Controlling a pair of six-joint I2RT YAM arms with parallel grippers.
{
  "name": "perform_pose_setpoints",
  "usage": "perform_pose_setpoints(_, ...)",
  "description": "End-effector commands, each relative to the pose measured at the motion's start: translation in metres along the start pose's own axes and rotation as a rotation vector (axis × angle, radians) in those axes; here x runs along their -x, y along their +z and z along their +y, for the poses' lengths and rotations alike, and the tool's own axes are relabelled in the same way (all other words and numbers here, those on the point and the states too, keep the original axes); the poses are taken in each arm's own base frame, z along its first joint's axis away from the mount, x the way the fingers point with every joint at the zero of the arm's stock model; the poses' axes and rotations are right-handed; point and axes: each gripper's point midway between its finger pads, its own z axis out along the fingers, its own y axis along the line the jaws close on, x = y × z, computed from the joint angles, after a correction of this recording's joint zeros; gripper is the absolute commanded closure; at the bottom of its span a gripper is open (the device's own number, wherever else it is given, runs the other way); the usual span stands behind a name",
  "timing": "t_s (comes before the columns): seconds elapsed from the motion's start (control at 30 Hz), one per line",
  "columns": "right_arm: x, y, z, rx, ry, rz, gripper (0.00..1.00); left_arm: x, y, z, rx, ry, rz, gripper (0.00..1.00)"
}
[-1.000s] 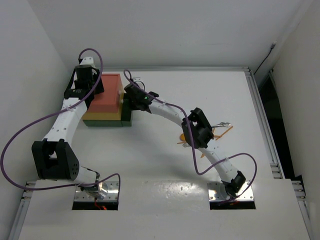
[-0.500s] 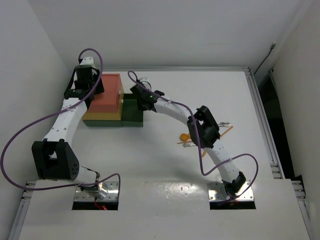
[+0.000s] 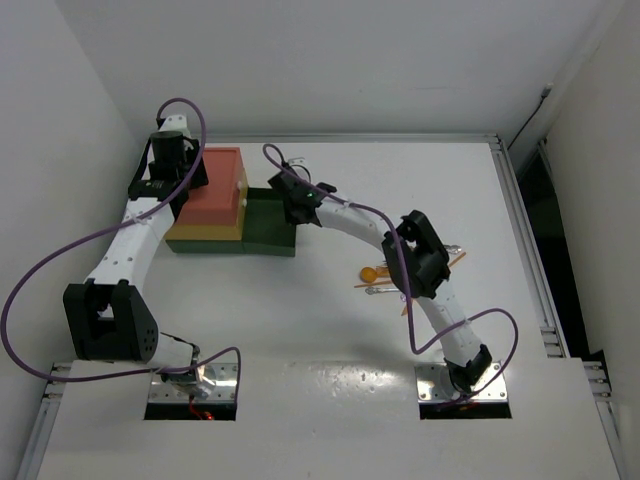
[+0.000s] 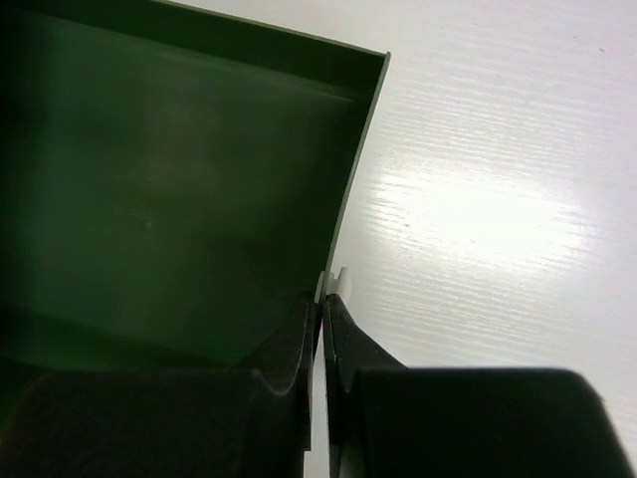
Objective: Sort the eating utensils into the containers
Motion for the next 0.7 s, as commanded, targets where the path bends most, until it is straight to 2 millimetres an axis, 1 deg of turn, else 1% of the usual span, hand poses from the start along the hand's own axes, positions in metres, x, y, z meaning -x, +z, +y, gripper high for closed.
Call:
perform_pose_setpoints(0.0,0.019,-0.025,-0.004,0.016,0.007,-0.035,1.00,-0.150,-0.013,0.023,0.061,0.089,0.529,0.52)
perform_pose_setpoints(0.07,0.019,-0.025,-0.004,0.016,0.007,-0.035,1.00,-0.150,-0.013,0.023,0.061,0.089,0.529,0.52)
perform_pose_setpoints(0.1,0.021,-0.023,-0.008,0.010,0.013,-0.036,1.00,-0.150,-0.013,0.023,0.061,0.089,0.529,0.52)
perform_pose_setpoints(0.17,0.023,-0.023,-0.008,0.013,0.006,-0.043,1.00,-0.150,-0.013,0.023,0.061,0.089,0.529,0.52)
perform_pose_setpoints(0.2,0.023,-0.023,-0.008,0.013,0.006,-0.043,0.95,-0.154,-0.013,0.022,0.053,0.088,0.540,0.52)
perform_pose_setpoints(0.23,0.028,-0.023,-0.009,0.022,0.007,-0.047,0.89,-0.154,-0.014,0.022,0.051,0.097,0.540,0.52)
perform_pose_setpoints(0.33,0.033,-0.024,-0.006,0.039,-0.007,-0.058,0.70,-0.153,-0.012,0.020,0.041,0.093,0.532,0.52)
perform_pose_setpoints(0.37,0.034,-0.024,-0.002,0.057,-0.004,-0.061,0.68,-0.153,-0.012,0.020,0.041,0.093,0.532,0.52)
perform_pose_setpoints(0.4,0.038,-0.030,0.000,0.075,-0.009,-0.065,0.67,-0.153,-0.012,0.020,0.041,0.093,0.532,0.52)
perform_pose_setpoints(0.5,0.043,-0.035,0.006,0.107,-0.003,-0.074,0.66,-0.153,-0.012,0.020,0.041,0.093,0.532,0.52)
perform_pose_setpoints(0.6,0.059,-0.051,0.014,0.161,0.013,-0.110,0.64,-0.153,-0.012,0.020,0.041,0.093,0.532,0.52)
perform_pose_setpoints(0.63,0.058,-0.053,0.013,0.161,0.013,-0.109,0.64,-0.150,-0.014,0.019,0.031,0.089,0.523,0.52)
perform_pose_setpoints(0.67,0.062,-0.062,0.015,0.182,0.016,-0.115,0.64,-0.150,-0.014,0.019,0.030,0.089,0.523,0.52)
